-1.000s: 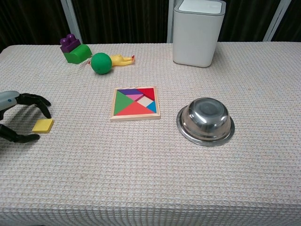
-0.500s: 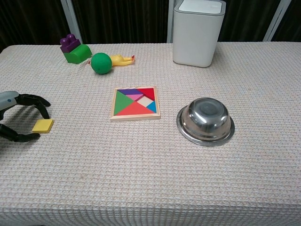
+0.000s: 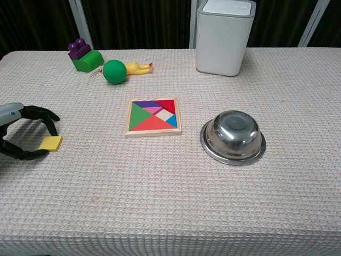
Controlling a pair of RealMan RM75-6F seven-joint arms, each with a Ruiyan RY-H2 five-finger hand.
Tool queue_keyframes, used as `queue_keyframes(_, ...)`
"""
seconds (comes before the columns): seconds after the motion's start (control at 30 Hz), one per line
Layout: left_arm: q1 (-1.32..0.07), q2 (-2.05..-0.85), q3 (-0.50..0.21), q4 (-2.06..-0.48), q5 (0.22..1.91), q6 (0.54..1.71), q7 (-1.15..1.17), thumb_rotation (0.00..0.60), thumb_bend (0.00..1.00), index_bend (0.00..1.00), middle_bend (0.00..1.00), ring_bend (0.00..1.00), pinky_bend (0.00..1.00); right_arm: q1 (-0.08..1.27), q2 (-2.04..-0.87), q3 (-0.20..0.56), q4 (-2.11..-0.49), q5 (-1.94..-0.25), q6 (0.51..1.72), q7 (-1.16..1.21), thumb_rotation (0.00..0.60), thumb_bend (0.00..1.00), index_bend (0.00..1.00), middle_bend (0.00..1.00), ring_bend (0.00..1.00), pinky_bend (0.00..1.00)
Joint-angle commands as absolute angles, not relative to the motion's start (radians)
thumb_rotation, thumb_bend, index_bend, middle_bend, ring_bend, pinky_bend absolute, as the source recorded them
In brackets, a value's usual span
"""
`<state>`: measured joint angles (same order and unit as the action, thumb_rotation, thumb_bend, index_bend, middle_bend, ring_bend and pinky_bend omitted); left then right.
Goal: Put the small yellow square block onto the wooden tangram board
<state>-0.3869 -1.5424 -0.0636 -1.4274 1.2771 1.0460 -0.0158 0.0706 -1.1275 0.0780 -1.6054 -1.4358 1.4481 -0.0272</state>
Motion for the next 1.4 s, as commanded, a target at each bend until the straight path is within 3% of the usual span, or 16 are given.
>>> queue_keyframes(0.03, -0.387, -1.543, -0.064, -1.427, 1.280, 1.050, -0.020, 0.600, 0.31, 0.45, 0.16, 0.00, 0.06, 0.071, -1.128, 0.078, -1.604, -1.434, 1.447, -0.027, 0.600, 0.27, 0.00, 0.00, 0.00, 0.08)
queue_keyframes(0.4, -0.428, -1.485, -0.115, -1.518, 1.308, 1.065, -0.008, 0.600, 0.31, 0.45, 0.16, 0.00, 0.10, 0.074, -1.126, 0.077, -1.616, -1.439, 1.445, -0.041, 0.600, 0.27, 0.00, 0.00, 0.00, 0.08)
queue_keyframes(0.7, -0.511, -1.501, -0.185, -1.542, 1.264, 1.006, 0.011, 0.600, 0.31, 0.49, 0.17, 0.00, 0.10, 0.076, -1.131, 0.076, -1.614, -1.437, 1.439, -0.043, 0.600, 0.27, 0.00, 0.00, 0.00, 0.08)
queue_keyframes(1.03, -0.670, -1.500, -0.191, -1.474, 1.335, 0.845, 0.032, 0.600, 0.31, 0.49, 0.18, 0.00, 0.10, 0.073, -1.123, 0.078, -1.637, -1.433, 1.446, -0.064, 0.600, 0.27, 0.00, 0.00, 0.00, 0.08)
queue_keyframes(1.4, -0.815, -1.512, -0.191, -1.366, 1.468, 0.765, -0.107, 0.600, 0.31, 0.49, 0.18, 0.00, 0.10, 0.079, -1.126, 0.075, -1.649, -1.429, 1.436, -0.095, 0.600, 0.27, 0.00, 0.00, 0.00, 0.08)
